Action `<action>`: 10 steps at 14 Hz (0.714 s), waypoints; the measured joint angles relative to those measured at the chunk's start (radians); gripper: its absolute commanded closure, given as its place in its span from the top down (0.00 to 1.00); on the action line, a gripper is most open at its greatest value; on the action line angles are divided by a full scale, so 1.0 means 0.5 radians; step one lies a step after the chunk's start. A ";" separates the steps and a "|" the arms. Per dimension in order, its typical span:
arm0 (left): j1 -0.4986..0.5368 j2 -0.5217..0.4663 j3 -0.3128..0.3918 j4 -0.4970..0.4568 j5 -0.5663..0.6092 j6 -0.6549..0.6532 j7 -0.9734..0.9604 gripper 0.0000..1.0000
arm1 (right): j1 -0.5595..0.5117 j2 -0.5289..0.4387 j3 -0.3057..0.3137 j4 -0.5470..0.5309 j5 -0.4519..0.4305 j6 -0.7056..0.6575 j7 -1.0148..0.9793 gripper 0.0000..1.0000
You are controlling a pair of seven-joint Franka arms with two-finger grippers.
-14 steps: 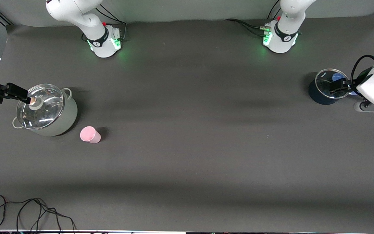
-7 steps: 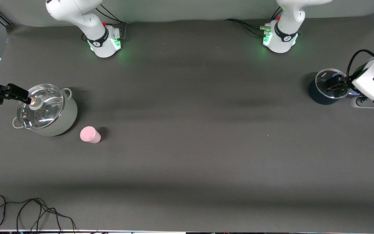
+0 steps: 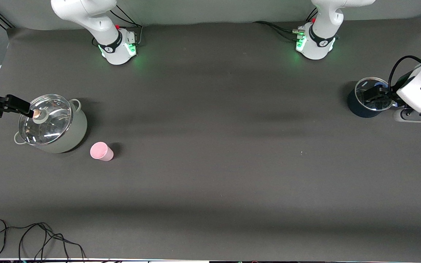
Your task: Transfer pink cup from left to right arm
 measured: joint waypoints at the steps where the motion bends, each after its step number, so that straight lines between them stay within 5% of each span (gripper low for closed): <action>1: 0.000 0.000 0.000 0.003 -0.002 0.005 0.000 1.00 | -0.088 -0.003 0.103 0.001 -0.001 0.000 0.000 1.00; 4: 0.000 0.000 0.003 0.006 -0.021 0.040 0.002 1.00 | -0.342 -0.018 0.348 0.003 -0.002 -0.005 0.000 1.00; 10: 0.000 0.001 0.006 0.006 -0.042 0.064 0.003 1.00 | -0.532 -0.107 0.562 -0.086 0.031 0.064 0.013 1.00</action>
